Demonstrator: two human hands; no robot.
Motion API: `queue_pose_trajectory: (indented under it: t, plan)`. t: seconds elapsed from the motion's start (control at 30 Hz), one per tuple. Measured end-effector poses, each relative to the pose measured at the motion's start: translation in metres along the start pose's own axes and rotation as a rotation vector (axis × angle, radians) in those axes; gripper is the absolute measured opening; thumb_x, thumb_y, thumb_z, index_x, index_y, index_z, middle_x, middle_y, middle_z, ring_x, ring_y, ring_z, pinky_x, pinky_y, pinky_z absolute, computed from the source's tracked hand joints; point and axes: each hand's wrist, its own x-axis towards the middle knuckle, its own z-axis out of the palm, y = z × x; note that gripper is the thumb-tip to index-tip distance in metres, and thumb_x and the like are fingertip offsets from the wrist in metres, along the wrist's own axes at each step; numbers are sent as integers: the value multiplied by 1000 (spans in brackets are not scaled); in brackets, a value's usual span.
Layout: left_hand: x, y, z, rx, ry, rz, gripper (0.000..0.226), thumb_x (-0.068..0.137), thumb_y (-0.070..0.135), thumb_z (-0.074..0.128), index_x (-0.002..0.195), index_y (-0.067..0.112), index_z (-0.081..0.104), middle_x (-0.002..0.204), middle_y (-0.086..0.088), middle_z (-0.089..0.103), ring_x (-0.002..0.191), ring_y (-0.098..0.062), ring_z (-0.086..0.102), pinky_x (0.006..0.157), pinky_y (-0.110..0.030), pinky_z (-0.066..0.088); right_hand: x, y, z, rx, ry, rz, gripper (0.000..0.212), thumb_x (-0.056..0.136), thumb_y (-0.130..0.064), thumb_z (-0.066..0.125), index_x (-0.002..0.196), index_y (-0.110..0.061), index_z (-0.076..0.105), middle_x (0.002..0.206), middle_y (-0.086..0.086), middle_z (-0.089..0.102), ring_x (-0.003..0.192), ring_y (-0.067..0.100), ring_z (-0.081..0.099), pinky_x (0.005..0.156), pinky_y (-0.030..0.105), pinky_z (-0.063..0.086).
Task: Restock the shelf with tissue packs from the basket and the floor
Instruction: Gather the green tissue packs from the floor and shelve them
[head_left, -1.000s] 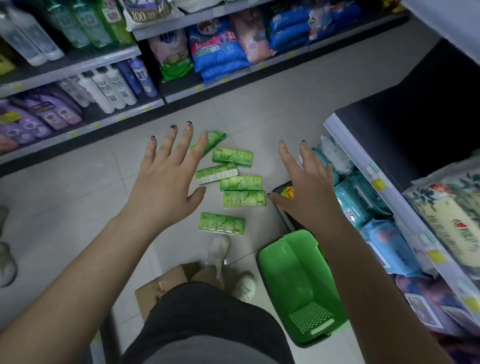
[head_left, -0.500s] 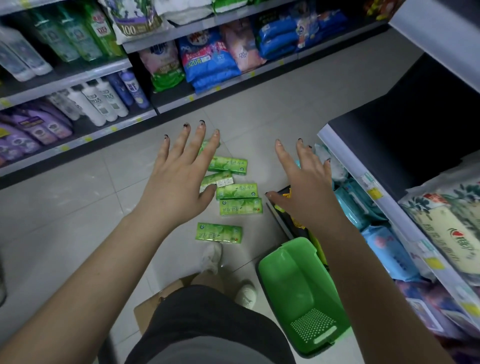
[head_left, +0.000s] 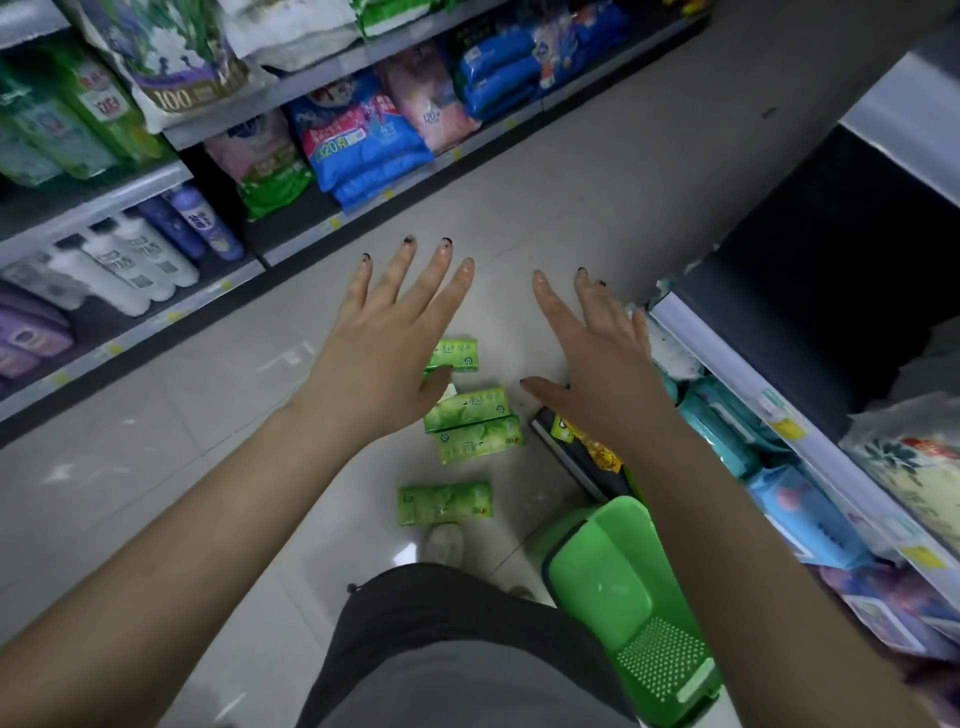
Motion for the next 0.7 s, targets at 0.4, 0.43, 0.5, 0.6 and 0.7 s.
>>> queue_pose_trajectory:
  t: [0.4, 0.43, 0.5, 0.6, 0.7]
  plan:
    - [49, -38, 24, 78, 105, 156, 92, 68, 34, 73, 143, 9, 26, 147, -16, 35, 134, -41, 33, 105, -58, 26, 57, -13, -3, 13, -41, 61, 90, 84, -49, 57, 146, -38, -7, 158, 6, -4, 145, 25, -1, 116, 50, 0]
    - [51, -41, 26, 72, 107, 158, 92, 68, 34, 74, 143, 10, 26, 147, -16, 35, 134, -41, 33, 105, -58, 26, 59, -13, -2, 20, -47, 65, 90, 84, -49, 57, 146, -38, -6, 158, 6, -4, 145, 25, -1, 116, 50, 0]
    - [55, -45, 29, 67, 105, 168, 92, 68, 34, 73, 142, 11, 23, 148, -16, 34, 134, -41, 32, 105, -58, 26, 63, -13, 0, 32, -52, 75, 89, 84, -49, 56, 147, -37, -6, 158, 7, -4, 145, 25, -1, 116, 50, 0]
    - [59, -50, 33, 63, 100, 189, 92, 69, 35, 72, 142, 12, 22, 148, -16, 34, 135, -40, 32, 105, -58, 27, 67, -12, 3, 39, -56, 95, 90, 84, -48, 57, 147, -37, -5, 158, 8, -2, 145, 26, 0, 116, 51, 2]
    - [63, -53, 37, 51, 98, 200, 93, 67, 33, 74, 141, 12, 23, 148, -16, 34, 135, -40, 32, 105, -58, 27, 71, -9, 7, 30, -61, 108, 90, 84, -47, 58, 147, -36, -6, 158, 9, -2, 145, 26, 1, 116, 51, 2]
